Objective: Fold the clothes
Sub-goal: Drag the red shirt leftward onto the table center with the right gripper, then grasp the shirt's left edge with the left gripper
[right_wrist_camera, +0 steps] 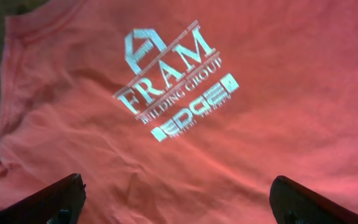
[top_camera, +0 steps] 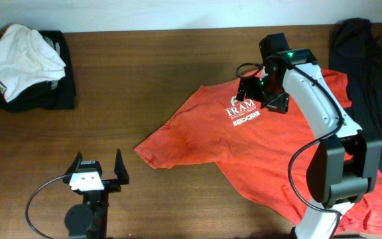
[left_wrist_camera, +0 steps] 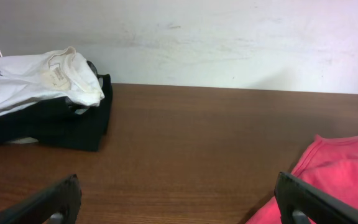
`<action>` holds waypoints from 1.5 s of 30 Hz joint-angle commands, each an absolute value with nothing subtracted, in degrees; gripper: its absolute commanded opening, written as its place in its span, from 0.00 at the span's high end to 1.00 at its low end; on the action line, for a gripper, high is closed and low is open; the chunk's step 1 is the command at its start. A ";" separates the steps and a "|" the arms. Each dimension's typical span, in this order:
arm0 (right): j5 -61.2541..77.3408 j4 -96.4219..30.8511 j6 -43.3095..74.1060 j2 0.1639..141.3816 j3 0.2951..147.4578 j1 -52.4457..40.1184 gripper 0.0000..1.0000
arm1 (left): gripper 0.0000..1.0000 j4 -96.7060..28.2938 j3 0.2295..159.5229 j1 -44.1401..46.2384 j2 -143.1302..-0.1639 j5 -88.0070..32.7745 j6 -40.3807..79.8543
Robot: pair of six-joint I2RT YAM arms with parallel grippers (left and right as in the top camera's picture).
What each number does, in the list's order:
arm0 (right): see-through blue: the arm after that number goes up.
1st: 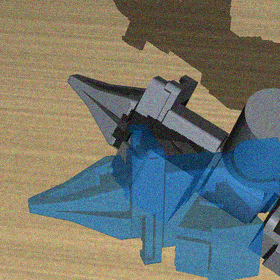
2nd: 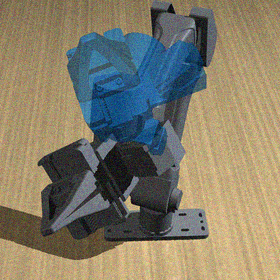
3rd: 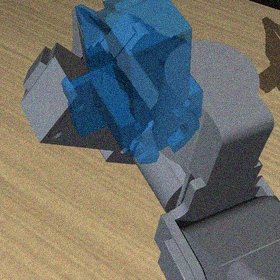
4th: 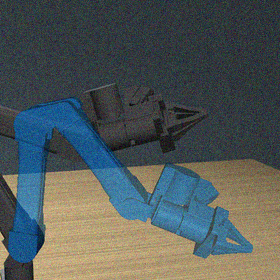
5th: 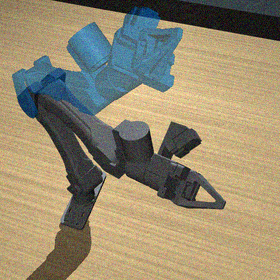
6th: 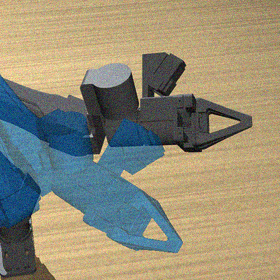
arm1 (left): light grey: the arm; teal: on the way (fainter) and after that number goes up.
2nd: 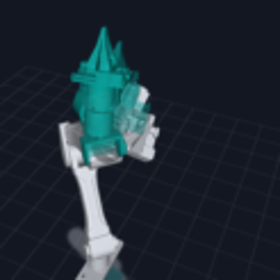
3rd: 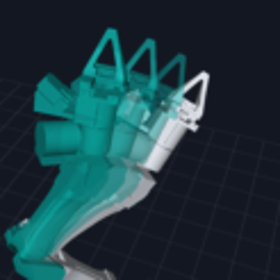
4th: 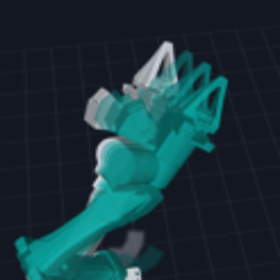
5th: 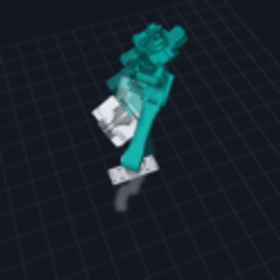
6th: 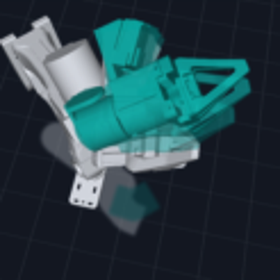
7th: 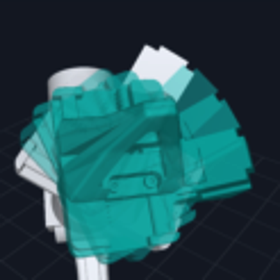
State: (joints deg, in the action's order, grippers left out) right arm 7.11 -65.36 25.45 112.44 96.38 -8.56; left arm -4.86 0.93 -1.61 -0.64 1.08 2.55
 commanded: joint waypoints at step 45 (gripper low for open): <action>5.32 -71.64 25.32 110.93 96.01 -8.60 0.01 | 0.01 -4.78 0.51 -1.28 -0.62 0.86 1.63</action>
